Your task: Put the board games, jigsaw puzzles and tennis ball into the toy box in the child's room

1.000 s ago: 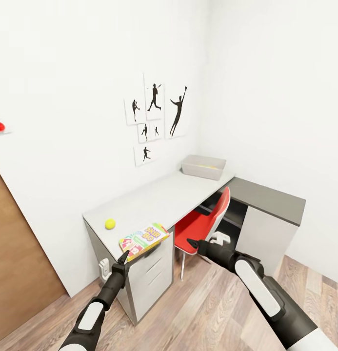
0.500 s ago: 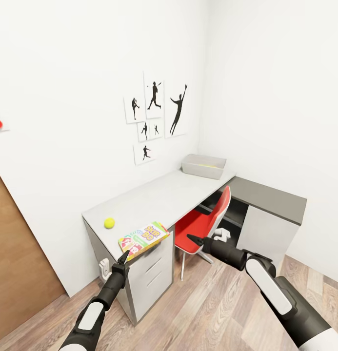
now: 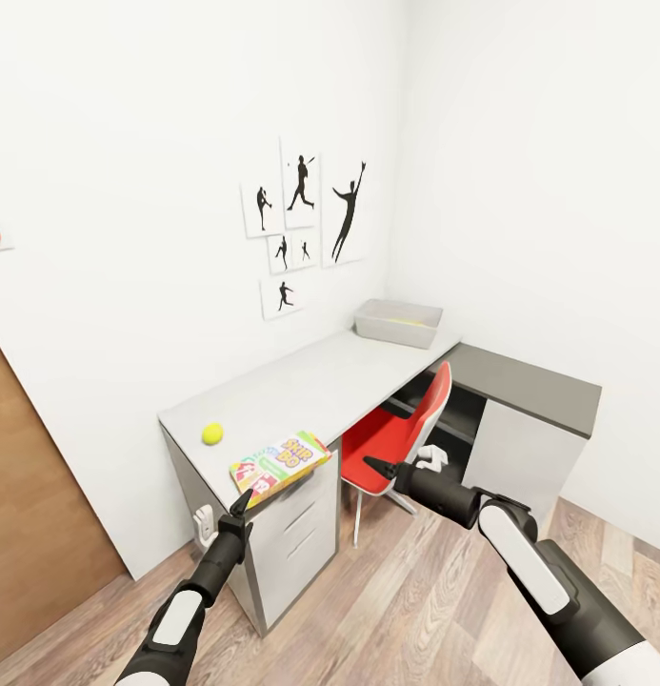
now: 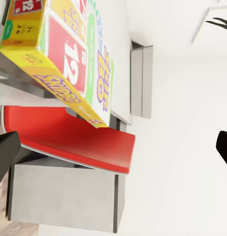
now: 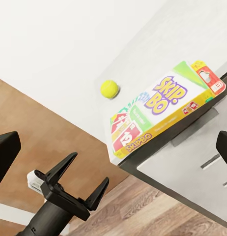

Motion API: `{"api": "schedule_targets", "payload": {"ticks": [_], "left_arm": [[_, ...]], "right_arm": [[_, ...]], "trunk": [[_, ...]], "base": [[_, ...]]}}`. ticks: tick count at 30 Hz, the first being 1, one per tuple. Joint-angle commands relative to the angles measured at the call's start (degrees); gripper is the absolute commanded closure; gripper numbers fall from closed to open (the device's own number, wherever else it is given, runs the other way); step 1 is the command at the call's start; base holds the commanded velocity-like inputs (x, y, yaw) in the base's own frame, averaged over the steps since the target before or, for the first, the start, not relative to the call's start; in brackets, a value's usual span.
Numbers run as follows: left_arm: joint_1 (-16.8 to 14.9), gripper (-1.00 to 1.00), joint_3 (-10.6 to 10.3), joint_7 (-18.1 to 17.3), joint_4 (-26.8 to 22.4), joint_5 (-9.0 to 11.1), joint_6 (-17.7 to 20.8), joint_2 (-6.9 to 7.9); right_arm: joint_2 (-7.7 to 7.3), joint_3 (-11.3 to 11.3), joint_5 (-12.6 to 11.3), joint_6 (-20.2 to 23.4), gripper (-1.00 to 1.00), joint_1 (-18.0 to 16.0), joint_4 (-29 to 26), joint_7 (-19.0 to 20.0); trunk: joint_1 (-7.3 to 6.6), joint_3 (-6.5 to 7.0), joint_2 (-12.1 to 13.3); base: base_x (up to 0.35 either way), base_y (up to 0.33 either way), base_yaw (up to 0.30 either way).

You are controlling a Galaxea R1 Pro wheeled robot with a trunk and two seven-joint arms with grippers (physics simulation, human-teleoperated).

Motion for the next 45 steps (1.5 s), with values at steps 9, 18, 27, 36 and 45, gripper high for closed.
{"api": "schedule_targets", "payload": {"ticks": [9, 18, 27, 36, 45], "left_arm": [[-0.1, -1.0, 0.4, -0.2, 0.0, 0.2, 0.6, -0.06], [-0.1, -1.0, 0.5, -0.2, 2.7, 0.3, 0.5, 0.56], [-0.1, -1.0, 0.4, -0.2, 3.1, 0.2, 0.5, 0.87], [-0.1, -1.0, 0.2, -0.3, 3.1, 0.1, 0.5, 0.8], [-0.1, -1.0, 0.1, -0.2, 2.5, 0.1, 0.2, 0.79]], "right_arm": [[0.12, 0.0, -0.2, 0.2, -1.0, -0.1, 0.0, 0.0], [0.3, 0.1, -0.2, 0.2, -1.0, 0.0, 0.0, 0.0], [0.29, 0.1, -0.1, 0.2, -1.0, -0.1, 0.0, 0.0], [0.28, 0.1, -0.1, 0.2, -1.0, -0.1, -0.1, 0.0], [0.47, 0.2, -0.1, 0.2, -1.0, 0.0, -0.1, 0.0]], "trunk": [[1.99, -1.7, -3.7], [3.97, -3.32, -7.3], [5.95, -4.93, -10.9], [7.49, -6.19, -13.7], [7.49, -6.19, -13.7]], "base": [[0.0, 0.0, 0.0], [0.0, 0.0, 0.0], [0.0, 0.0, 0.0], [0.0, 0.0, 0.0], [0.0, 0.0, 0.0]]}}
